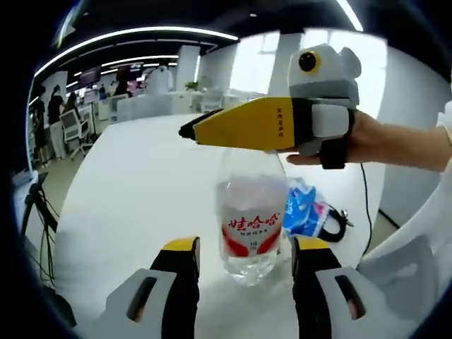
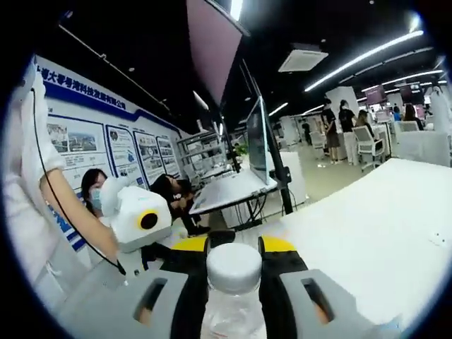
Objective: Arrange the tabletop items into an orderly group along one side of the table until the central work area is clear of visible clutter.
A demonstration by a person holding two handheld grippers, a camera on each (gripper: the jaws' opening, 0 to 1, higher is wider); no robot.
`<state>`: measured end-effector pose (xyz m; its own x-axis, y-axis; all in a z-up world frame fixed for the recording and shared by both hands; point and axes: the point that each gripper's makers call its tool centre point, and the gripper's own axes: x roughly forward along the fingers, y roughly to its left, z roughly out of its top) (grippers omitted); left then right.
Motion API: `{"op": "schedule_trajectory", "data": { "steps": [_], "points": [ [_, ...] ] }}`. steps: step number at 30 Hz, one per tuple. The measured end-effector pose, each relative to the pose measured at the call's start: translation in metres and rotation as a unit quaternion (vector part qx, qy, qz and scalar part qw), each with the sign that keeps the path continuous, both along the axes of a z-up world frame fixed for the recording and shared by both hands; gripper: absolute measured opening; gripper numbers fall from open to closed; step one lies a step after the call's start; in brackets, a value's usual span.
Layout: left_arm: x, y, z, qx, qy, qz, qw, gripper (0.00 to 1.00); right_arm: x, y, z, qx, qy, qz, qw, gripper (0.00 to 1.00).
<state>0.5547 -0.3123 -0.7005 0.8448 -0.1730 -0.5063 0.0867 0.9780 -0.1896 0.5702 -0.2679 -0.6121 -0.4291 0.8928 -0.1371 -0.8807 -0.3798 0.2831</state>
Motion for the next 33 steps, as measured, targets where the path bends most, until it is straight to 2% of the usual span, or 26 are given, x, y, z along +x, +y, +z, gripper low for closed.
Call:
{"op": "schedule_trajectory", "data": {
  "steps": [2,6,7,9,13,22,25,33],
  "points": [
    [-0.003,0.0,0.001,0.004,-0.001,0.005,1.0,0.51,0.003,0.0,-0.003,0.001,-0.011,0.005,0.9999,0.23],
    [-0.01,-0.002,0.002,-0.005,0.0,0.019,0.9998,0.52,0.004,0.0,0.001,0.045,-0.08,0.033,0.9952,0.23],
    [-0.012,-0.002,0.002,-0.006,0.001,0.019,0.9998,0.51,0.005,0.0,0.002,0.048,-0.084,0.036,0.9947,0.23],
    [-0.017,-0.002,0.0,0.003,0.01,0.021,0.9997,0.51,0.009,0.002,0.003,0.051,-0.082,0.044,0.9943,0.23],
    [-0.025,0.0,0.0,-0.004,0.015,0.033,0.9993,0.52,0.018,0.009,0.002,0.054,-0.079,0.049,0.9942,0.23],
    [-0.036,0.003,0.0,-0.002,0.018,0.045,0.9988,0.53,0.027,0.02,-0.011,0.044,-0.106,0.07,0.9909,0.23],
    [-0.038,0.001,-0.004,-0.003,0.022,0.044,0.9988,0.54,0.032,0.025,-0.009,0.055,-0.109,0.07,0.99,0.23],
    [-0.041,0.001,-0.014,0.008,0.041,0.027,0.9987,0.54,0.064,0.045,0.001,0.067,-0.097,0.051,0.9916,0.23]
  ]
}}
